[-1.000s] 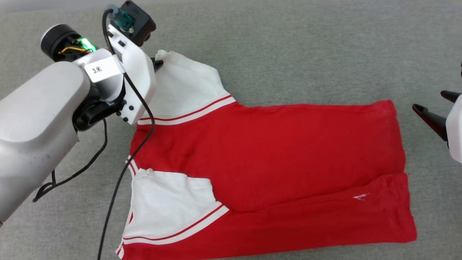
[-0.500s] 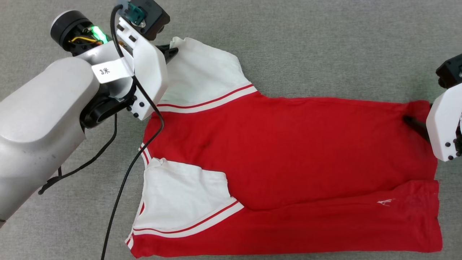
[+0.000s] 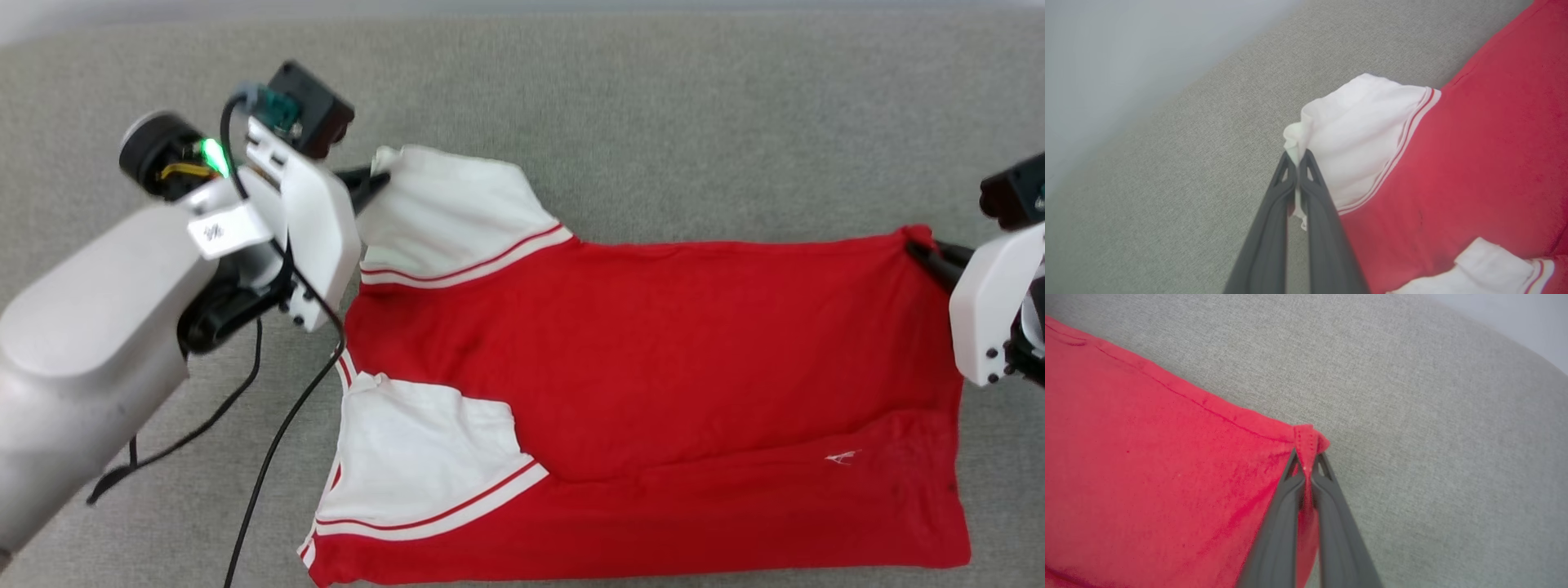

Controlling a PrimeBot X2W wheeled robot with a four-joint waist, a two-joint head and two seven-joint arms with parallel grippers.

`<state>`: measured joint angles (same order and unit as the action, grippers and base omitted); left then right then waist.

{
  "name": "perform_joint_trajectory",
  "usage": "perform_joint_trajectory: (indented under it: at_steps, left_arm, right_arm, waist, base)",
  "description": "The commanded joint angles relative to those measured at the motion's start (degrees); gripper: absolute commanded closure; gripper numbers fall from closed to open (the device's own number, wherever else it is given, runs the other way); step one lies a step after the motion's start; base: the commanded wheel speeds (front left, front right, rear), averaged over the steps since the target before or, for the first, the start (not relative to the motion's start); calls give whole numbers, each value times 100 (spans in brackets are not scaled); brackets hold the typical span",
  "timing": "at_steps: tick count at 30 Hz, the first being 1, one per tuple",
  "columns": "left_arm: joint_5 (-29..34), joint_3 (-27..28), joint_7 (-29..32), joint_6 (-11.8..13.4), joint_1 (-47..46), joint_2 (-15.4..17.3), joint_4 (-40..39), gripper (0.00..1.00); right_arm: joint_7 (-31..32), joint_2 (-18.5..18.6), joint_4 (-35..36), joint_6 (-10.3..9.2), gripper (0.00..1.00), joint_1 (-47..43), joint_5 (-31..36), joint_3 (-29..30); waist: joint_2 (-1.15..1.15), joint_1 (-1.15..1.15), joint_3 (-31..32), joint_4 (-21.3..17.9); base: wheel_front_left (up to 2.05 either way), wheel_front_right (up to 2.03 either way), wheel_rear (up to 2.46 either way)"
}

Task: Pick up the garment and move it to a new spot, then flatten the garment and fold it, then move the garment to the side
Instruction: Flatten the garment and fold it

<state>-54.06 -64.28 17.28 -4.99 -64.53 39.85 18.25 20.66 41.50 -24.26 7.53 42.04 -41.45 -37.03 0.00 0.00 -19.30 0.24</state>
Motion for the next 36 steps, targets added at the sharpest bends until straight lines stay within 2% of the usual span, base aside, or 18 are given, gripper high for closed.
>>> perform_joint_trajectory:
  at_steps: [1,5,12,21,27,32,36]
  left_arm:
    - [-12,-17,-51,42,154,64,-52,100]
    - [-69,-86,-160,193,571,262,-317,100]
    - [-263,-201,-354,622,1431,621,-949,100]
    - [-535,-418,-512,1074,2436,940,-1514,100]
    - [-704,-552,-699,1281,3097,987,-1550,100]
    - [-776,-604,-784,1301,3326,886,-1438,100]
    - [-809,-636,-801,1297,3433,800,-1292,100]
  right_arm:
    - [-94,41,28,-9,100,-148,-19,11]
    - [-373,38,145,-9,100,-501,-47,42]
    - [-625,20,399,-9,100,-1282,64,269]
    - [-765,-12,876,-9,100,-2481,225,872]
    - [-672,-241,1359,-9,100,-3507,348,1462]
    - [-478,-400,1519,-9,100,-3988,409,1713]
    - [-321,-570,1364,-9,100,-4185,439,1746]
  waist:
    - [0,0,238,-29]
    - [0,0,541,-52]
    - [0,0,961,-52]
    - [0,0,1323,48]
    - [0,0,1462,76]
    - [0,0,1440,76]
    - [0,0,1375,60]
  base:
    - [0,0,0]
    - [0,0,0]
    - [0,0,0]
    - [0,0,0]
    - [0,0,0]
    - [0,0,0]
    - [0,0,0]
